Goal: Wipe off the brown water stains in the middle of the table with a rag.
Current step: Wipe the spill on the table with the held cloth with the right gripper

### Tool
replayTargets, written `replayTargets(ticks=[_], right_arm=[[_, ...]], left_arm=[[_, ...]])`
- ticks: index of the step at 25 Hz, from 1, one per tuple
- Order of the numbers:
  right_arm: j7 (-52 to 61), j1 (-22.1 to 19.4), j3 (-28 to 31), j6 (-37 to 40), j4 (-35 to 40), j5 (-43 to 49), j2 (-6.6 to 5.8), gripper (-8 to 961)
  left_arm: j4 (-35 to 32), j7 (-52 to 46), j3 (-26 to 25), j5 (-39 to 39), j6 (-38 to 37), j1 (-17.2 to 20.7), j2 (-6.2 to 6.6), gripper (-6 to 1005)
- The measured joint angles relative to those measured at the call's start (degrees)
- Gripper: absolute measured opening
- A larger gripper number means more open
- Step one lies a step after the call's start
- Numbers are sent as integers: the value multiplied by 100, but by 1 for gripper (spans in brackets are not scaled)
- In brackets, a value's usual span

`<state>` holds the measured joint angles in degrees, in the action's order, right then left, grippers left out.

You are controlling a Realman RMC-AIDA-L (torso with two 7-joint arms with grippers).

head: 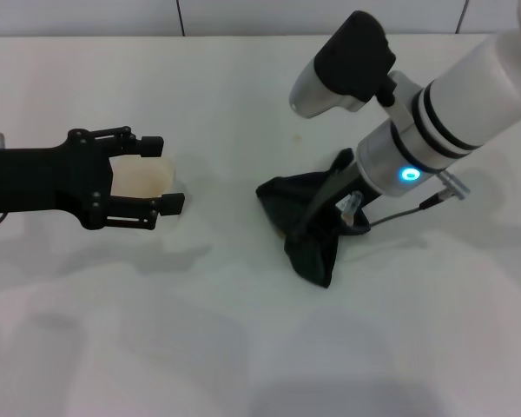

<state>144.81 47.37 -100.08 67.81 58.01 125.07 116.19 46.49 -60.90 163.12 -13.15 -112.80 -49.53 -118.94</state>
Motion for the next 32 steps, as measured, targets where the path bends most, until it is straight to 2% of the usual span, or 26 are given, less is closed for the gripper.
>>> replayTargets(ticks=[13,32], right_arm=[[126,141,-298,177,77,-370,-1,24],[150,732,-476,-1144,-1112,-227,-17,25]], left_arm=[[-29,0,0,-13,17,-4,3,886],[-44,9,0,-104,31,19,-7,885]])
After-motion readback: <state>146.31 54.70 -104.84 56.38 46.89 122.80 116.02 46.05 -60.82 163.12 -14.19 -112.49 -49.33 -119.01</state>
